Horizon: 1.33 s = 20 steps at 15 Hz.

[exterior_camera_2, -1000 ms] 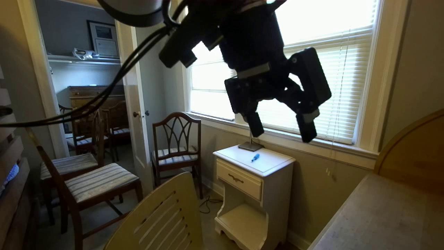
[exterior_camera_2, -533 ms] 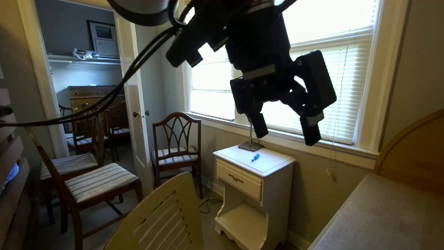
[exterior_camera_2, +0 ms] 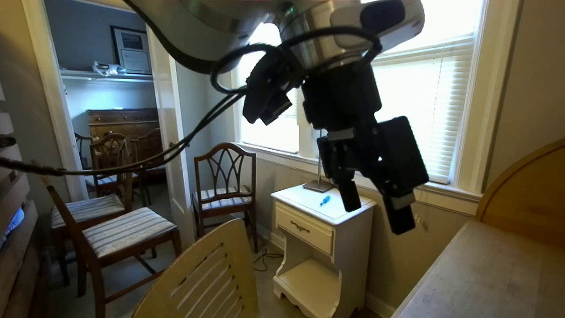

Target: Put the cloth on the chair

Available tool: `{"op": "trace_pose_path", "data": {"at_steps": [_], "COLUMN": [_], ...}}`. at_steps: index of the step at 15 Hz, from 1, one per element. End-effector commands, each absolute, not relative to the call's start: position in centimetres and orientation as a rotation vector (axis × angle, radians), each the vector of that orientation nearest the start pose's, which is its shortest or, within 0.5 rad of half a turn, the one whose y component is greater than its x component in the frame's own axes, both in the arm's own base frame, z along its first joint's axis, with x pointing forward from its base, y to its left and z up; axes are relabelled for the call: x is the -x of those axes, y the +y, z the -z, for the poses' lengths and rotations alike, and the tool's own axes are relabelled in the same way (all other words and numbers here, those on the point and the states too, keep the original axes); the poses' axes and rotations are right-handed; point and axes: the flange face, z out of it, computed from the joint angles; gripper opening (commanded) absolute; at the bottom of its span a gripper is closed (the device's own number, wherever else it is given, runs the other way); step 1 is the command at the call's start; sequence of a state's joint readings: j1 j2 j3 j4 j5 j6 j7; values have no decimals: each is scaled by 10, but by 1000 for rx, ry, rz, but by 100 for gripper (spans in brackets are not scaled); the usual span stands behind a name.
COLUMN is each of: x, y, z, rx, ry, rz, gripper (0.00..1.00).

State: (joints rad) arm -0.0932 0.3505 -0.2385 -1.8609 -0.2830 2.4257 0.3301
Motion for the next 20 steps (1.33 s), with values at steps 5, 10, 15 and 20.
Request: {"op": "trace_pose_path", "data": {"at_steps": [5, 10, 15, 20], "x": [-693, -712, -718, -717], "y": [-175, -178, -177, -177], "z": [-283, -234, -195, -170], "rx": [3425, 3477, 3523, 3561], "ry": [693, 549, 570, 635], "rz": [197, 69, -132, -328], "gripper": [100, 100, 100, 100]}}
